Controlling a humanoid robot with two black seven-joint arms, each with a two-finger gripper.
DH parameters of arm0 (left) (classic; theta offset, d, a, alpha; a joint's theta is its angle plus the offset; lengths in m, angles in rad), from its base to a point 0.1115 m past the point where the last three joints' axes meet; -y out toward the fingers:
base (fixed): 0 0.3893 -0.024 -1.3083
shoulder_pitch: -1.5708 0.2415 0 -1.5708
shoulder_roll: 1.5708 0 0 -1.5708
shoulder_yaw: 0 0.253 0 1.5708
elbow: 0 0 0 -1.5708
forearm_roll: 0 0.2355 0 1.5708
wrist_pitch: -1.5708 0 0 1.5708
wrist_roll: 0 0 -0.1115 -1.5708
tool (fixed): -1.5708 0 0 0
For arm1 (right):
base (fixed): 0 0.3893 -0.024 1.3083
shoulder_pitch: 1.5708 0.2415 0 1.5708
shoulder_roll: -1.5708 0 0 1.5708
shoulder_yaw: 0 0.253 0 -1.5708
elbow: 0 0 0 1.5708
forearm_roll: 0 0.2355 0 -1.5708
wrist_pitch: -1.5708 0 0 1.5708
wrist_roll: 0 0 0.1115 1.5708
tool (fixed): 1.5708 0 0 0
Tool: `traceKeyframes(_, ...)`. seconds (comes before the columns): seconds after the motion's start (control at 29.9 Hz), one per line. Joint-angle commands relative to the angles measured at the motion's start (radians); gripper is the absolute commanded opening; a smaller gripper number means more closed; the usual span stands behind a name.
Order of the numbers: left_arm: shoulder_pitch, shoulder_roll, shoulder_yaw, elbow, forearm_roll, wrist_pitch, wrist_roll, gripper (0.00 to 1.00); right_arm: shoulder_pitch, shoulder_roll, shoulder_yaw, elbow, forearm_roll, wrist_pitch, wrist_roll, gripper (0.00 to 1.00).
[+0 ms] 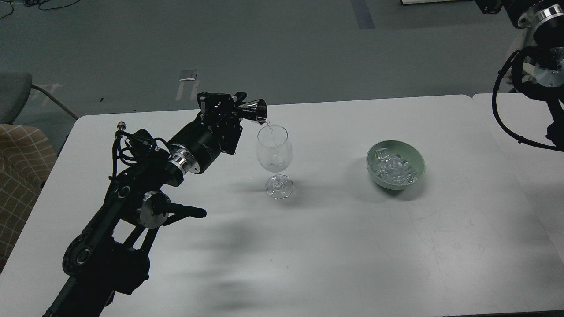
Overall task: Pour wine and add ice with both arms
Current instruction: 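Tilt the jigger over the wine glass rim with the left gripper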
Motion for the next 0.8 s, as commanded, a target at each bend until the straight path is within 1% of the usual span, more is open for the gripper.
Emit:
traceKeyframes(0.0,-0.002,0.000,0.000,0.000,0.009,-0.005,-0.001,0.00,0.000,0.000,0.000,0.000,0.000,-0.002,0.000,1.00)
traceKeyframes(0.17,-0.004,0.000,0.000,-0.002,0.099,-0.015,-0.001,0.00,0.000,0.000,0.005,0.000,0.001,-0.002,0.002,1.00)
traceKeyframes(0.4,-0.002,0.000,0.000,-0.002,0.115,-0.016,0.001,0.00,-0.001,0.000,0.006,0.003,0.000,0.000,0.002,1.00)
traceKeyframes(0.53,-0.002,0.000,0.000,-0.002,0.199,-0.018,0.001,0.00,-0.001,0.000,0.006,0.002,0.000,0.000,0.002,1.00)
traceKeyframes(0.67,-0.008,0.006,0.001,-0.005,0.218,-0.022,0.001,0.00,0.000,0.000,0.006,0.002,0.000,0.000,0.002,1.00)
traceKeyframes(0.77,-0.019,0.035,0.047,-0.006,0.239,-0.025,0.001,0.00,0.000,0.000,0.006,0.002,0.000,0.000,0.002,1.00)
